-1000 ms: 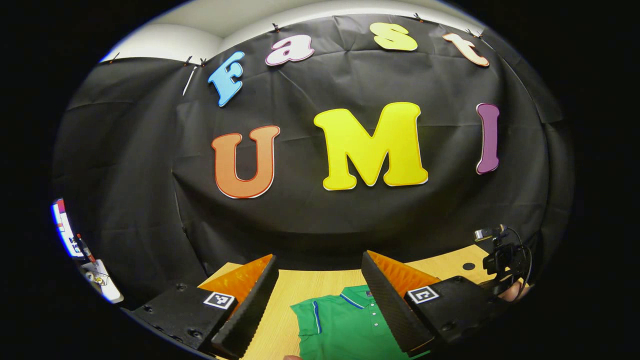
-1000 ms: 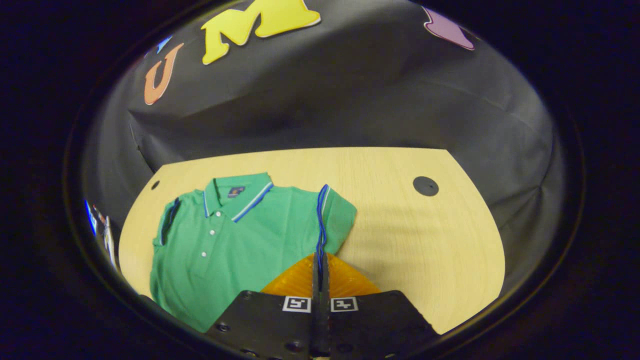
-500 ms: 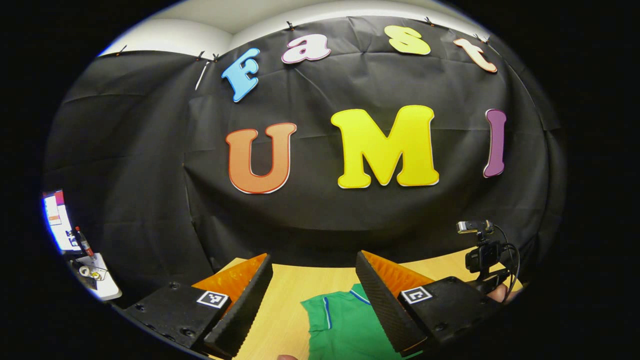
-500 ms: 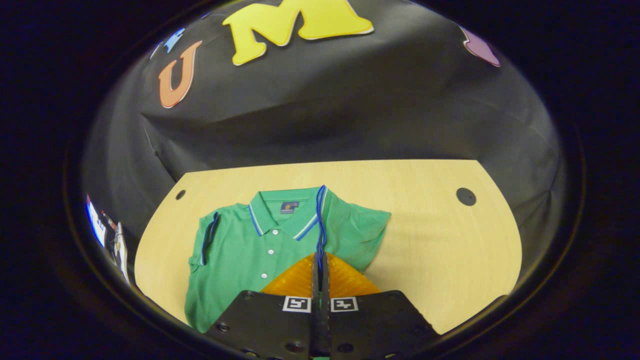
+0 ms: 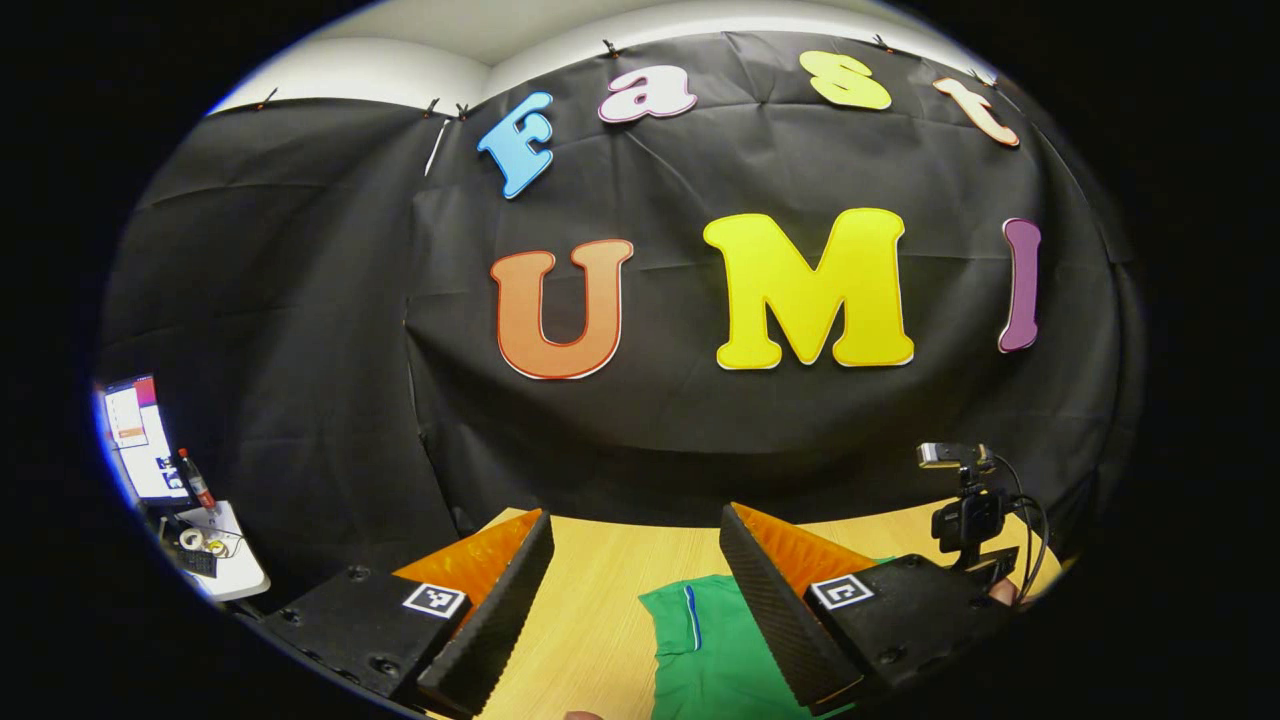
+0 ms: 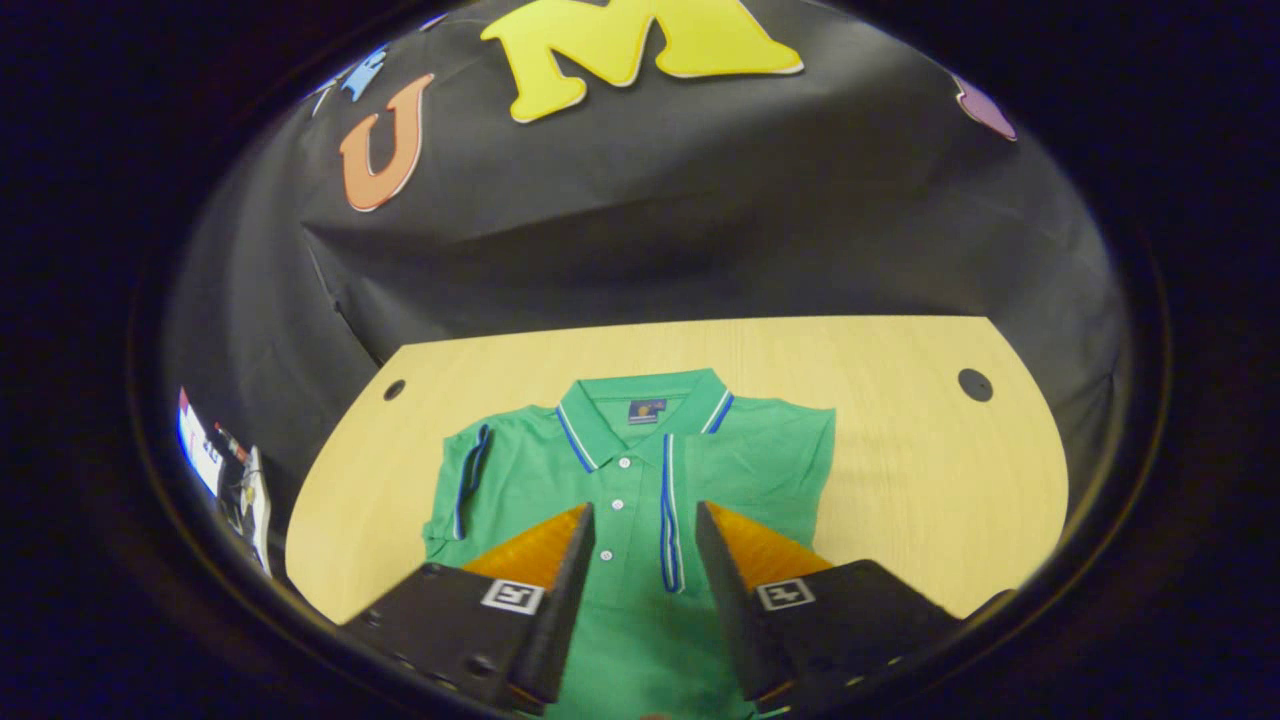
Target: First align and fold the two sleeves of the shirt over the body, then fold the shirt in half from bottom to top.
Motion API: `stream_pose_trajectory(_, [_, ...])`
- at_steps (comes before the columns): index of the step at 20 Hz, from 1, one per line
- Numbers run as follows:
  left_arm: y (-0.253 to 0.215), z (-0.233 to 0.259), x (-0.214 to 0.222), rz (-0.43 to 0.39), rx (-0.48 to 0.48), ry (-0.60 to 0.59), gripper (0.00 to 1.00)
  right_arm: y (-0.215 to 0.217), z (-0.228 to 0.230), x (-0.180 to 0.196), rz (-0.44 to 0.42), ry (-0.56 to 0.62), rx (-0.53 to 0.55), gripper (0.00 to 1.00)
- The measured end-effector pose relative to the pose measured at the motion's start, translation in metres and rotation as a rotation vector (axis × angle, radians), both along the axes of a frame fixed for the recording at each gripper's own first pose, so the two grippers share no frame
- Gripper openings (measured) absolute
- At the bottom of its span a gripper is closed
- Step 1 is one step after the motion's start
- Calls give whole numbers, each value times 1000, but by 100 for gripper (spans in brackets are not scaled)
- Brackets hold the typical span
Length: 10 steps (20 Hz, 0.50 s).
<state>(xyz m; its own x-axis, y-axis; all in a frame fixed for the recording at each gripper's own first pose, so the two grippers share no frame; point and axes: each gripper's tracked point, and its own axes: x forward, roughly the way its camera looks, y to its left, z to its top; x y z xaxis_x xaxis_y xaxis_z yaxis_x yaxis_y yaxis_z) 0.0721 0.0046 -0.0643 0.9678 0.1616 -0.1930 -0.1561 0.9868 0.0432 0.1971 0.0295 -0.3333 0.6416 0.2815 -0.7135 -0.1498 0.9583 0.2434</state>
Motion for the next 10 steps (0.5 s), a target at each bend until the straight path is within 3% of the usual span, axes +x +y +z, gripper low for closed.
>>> stream_pose_trajectory(1, [0,-3,-1,-5,-10,8,100,-3,8,-6,-11,-20,-10,71])
stream_pose_trajectory(2, [-2,-6,-1,-10,-21,16,100,-7,18,-9,-23,-39,-15,76])
stream_pose_trajectory(4, [-5,-11,2,-28,-37,28,100,-14,34,-19,-56,-70,-34,96])
stream_pose_trajectory(10, [-11,-53,28,-112,-51,100,100,-35,98,-53,-92,-206,-98,96])
